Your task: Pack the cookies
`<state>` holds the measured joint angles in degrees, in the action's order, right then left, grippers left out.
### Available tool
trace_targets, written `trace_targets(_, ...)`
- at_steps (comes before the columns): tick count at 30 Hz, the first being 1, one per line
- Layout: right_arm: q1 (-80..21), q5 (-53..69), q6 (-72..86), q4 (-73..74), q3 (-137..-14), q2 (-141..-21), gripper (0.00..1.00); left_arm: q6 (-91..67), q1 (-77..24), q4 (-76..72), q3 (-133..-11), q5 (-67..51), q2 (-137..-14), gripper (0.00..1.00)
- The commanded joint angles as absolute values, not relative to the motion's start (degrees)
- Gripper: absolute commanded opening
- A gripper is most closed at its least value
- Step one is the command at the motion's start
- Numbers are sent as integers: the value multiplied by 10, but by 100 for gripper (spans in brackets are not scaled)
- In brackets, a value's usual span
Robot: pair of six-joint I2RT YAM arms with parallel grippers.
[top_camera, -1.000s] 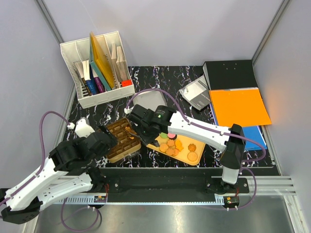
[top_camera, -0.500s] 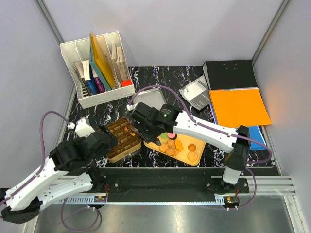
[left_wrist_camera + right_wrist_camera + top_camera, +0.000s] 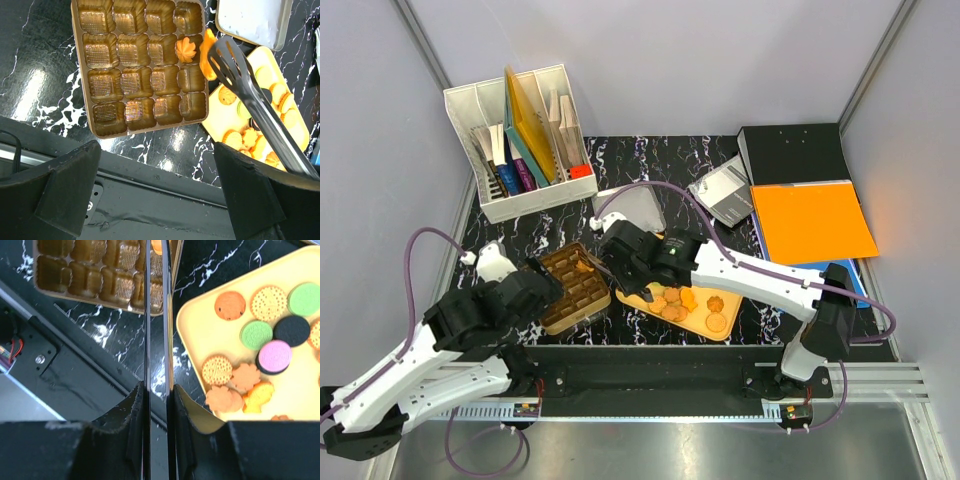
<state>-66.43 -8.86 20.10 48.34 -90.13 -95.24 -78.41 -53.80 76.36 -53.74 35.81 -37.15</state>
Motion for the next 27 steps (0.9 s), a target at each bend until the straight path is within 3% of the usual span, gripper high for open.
trace_targets(1,-669,-127,179,333,-875,-926,8,-772,-536,748,-543,376,-359,99)
trace_targets(16,-669,-146,147,131,-828,-985,3,-768,-536,782,-576,383,-352,99)
trace_targets(27,-669,-137,165,106,-831,-1050,2,-774,-536,808,-590,390,-345,99)
